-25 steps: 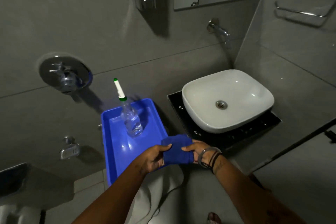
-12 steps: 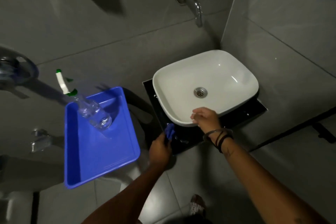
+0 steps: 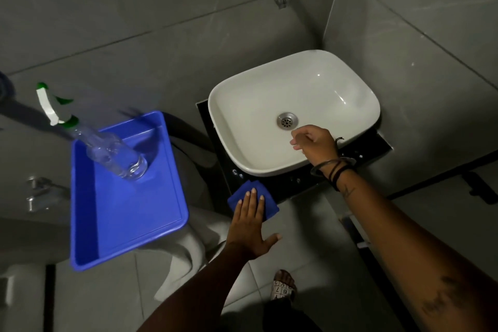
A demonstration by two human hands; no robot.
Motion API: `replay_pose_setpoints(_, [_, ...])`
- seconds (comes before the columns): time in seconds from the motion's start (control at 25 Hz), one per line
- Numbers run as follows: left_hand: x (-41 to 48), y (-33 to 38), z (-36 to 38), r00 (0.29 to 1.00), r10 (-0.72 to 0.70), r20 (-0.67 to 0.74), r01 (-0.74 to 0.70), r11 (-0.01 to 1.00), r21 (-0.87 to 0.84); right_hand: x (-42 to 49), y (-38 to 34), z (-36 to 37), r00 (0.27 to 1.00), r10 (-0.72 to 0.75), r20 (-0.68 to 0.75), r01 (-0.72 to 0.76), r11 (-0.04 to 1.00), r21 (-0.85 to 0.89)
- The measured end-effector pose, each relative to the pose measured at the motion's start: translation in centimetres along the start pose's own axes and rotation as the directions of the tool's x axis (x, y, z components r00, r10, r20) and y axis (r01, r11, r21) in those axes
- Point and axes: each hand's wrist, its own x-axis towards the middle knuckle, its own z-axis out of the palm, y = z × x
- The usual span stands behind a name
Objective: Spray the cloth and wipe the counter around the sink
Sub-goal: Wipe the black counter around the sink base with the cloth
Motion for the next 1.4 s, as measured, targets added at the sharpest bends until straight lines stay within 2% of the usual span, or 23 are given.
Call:
replay_pose_setpoints(0.12, [0.8,-0.8,-0.8,0.999,-0.037,0.034,0.037,0.999,-0.019,1.9,0.7,1.3,0.989,-0.112,-0.096,0.094,0.980,-0.174])
replay_pose_setpoints(0.2, [1.8,-1.8,-1.7,0.998,-0.052,0.039,0.052,0.999,-0.014,3.2,1.6,2.5,0.993,-0.097,-0.065,0.071,0.942,-0.329])
replay_pose_setpoints(0.32, [4.3,-4.3,-4.0,0.992,-0.114,0.046,0.118,0.990,-0.079,3.5,3.6,3.7,0.999,0.038,0.015,-0.022,0.801,-0.598])
replay_pose_setpoints(0.36, [5.3,-5.3,-4.9,0.990,-0.125,0.061,0.130,0.987,-0.097,3.4,4.4,3.9,0.999,0.038,0.025,-0.012,0.751,-0.660])
replay_pose_setpoints(0.52, [8.0,-9.6,-7.8,0.993,-0.061,0.097,0.068,0.995,-0.075,2.9,5.1,4.5,0.995,-0.104,-0.011,0.047,0.536,-0.843])
replay_pose_setpoints(0.64, [10.4,-12.4,-10.3,0.985,-0.051,0.163,0.054,0.998,-0.015,2.6,4.2,4.8,0.987,-0.125,-0.099,-0.014,0.554,-0.833])
replay_pose_setpoints(0.8, [14.6,-15.9,-14.6,0.968,-0.093,0.231,0.091,0.996,0.019,2.2,3.7,4.9,0.982,-0.154,-0.107,0.000,0.571,-0.821])
replay_pose_setpoints(1.12, [22.2,-20.0,-17.9,0.987,-0.051,0.151,0.043,0.998,0.054,2.7,4.0,5.3,0.974,-0.199,-0.103,0.009,0.492,-0.871])
replay_pose_setpoints(1.28, [20.7,-20.1,-16.1,0.997,0.014,0.079,-0.019,0.998,0.057,3.1,3.7,5.2,0.973,-0.205,-0.107,0.013,0.510,-0.860])
replay_pose_setpoints(1.4, [16.6,-18.3,-13.8,0.993,0.062,0.101,-0.063,0.998,0.009,2.8,3.0,5.2,0.981,-0.172,-0.086,0.013,0.502,-0.865])
